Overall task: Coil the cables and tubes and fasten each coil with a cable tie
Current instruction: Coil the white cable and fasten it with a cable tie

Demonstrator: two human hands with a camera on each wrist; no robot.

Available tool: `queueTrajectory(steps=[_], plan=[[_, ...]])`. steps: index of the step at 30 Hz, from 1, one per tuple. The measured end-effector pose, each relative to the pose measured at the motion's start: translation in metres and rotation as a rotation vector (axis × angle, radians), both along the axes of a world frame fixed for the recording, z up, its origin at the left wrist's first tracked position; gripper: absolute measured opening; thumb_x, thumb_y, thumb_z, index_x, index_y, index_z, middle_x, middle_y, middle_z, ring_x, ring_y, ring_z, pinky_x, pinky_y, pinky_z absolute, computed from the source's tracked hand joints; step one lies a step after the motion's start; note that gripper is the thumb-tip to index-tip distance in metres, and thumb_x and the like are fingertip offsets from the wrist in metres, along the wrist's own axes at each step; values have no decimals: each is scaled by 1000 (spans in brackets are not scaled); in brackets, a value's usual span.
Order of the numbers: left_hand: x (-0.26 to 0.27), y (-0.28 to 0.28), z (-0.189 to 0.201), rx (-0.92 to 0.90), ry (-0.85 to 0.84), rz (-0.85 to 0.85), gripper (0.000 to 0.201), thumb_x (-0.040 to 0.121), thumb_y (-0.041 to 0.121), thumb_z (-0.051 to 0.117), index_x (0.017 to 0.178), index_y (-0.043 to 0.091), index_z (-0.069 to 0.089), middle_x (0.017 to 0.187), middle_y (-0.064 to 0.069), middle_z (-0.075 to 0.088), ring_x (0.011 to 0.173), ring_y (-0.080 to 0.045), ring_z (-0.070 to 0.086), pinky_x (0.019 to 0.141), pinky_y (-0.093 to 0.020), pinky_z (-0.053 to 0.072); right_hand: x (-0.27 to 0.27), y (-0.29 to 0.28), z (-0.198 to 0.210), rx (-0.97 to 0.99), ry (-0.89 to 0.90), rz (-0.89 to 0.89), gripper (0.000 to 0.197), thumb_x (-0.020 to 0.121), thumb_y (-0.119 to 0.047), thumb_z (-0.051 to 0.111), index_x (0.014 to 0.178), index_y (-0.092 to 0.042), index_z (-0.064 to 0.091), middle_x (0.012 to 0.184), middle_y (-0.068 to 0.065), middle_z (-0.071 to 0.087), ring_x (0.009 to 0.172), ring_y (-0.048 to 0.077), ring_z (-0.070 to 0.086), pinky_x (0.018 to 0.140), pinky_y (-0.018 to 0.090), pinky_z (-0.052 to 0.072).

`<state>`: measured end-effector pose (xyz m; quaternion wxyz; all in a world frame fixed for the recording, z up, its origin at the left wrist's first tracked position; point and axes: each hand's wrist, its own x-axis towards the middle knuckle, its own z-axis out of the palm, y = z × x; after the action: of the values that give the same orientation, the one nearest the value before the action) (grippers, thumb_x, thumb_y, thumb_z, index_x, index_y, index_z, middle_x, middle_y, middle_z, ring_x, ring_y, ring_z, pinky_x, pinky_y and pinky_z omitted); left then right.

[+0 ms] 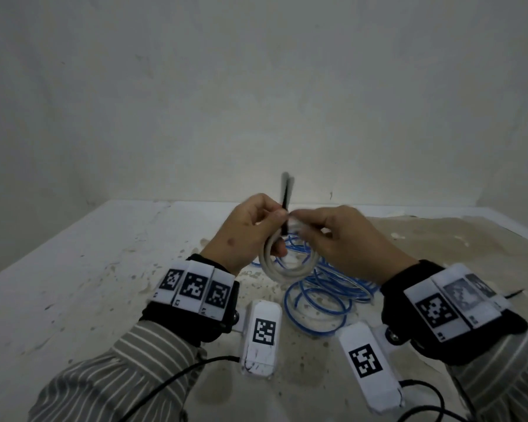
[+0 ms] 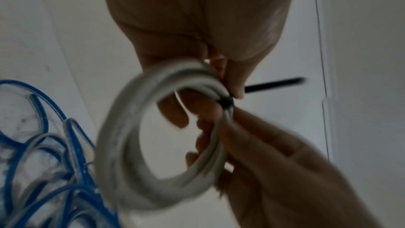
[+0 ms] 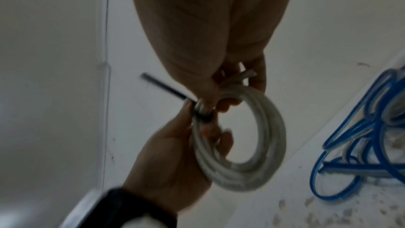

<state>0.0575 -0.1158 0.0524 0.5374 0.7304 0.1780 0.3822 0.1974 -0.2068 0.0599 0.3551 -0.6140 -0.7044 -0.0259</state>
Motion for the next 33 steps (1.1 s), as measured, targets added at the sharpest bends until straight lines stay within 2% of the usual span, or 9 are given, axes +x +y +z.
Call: queueTrajectory(steps=[2,6,11,14,19,22,25,29,33], plan=[[6,-3,-3,-7,-30,26,18,95,9,47,76,11,47,59,-2,52,38,-10,44,40,-23,41,-6,2,-3,17,-29,-9,18,93,-16,52,102,-11,68,65,-5,62,61,4,55,57,19,41],[9,-6,-3,-188,-146,31,20,96,7,44,76,10,44,48,6,43,36,-6,28,38,-17,22,-10,10,-9,46,285,-32,19,90,-16,58,108,-12,63,97,3,70,86,12,64,76,23,50],[5,-5,6,-165,-68,85,14,96,13,44,82,14,46,65,1,55,34,-7,25,39,-18,20,-17,15,-8,5,550,-5,16,90,-14,59,105,-8,59,81,-1,69,64,9,61,66,25,51],[2,-4,5,-179,-118,113,14,95,12,46,81,13,47,53,6,56,32,-5,20,35,-13,18,-20,12,-2,-28,543,31,23,90,-17,59,111,-15,53,82,-2,68,64,10,63,62,22,49],[0,-6,0,-140,-124,121,15,93,10,49,79,13,51,60,-5,55,31,-6,22,34,-13,19,-16,8,25,-82,273,66,37,91,-28,54,126,-37,47,118,-4,51,90,7,59,78,17,50],[4,-10,-1,-122,-129,114,13,92,8,51,83,16,57,53,3,55,31,-7,25,34,-13,21,-25,11,38,-26,208,119,17,94,-17,50,95,-17,67,103,6,65,90,12,60,83,22,46],[7,-14,2,-165,-136,69,22,90,2,50,71,11,50,43,8,49,29,-5,23,35,-11,20,-30,16,47,-47,592,65,28,95,-13,44,73,-11,61,78,6,66,62,1,58,62,12,42],[6,-14,8,-158,-98,49,28,91,4,51,64,11,48,53,0,50,29,-5,22,34,-12,19,-24,28,57,-204,948,-80,29,94,-20,43,66,-19,50,51,-7,54,52,9,59,70,31,33],[4,-14,11,-117,-34,31,24,90,4,51,67,10,49,52,4,53,30,-4,23,34,-11,19,-23,28,70,-259,914,-145,29,93,-9,42,64,-12,47,51,1,47,47,16,53,37,19,34]])
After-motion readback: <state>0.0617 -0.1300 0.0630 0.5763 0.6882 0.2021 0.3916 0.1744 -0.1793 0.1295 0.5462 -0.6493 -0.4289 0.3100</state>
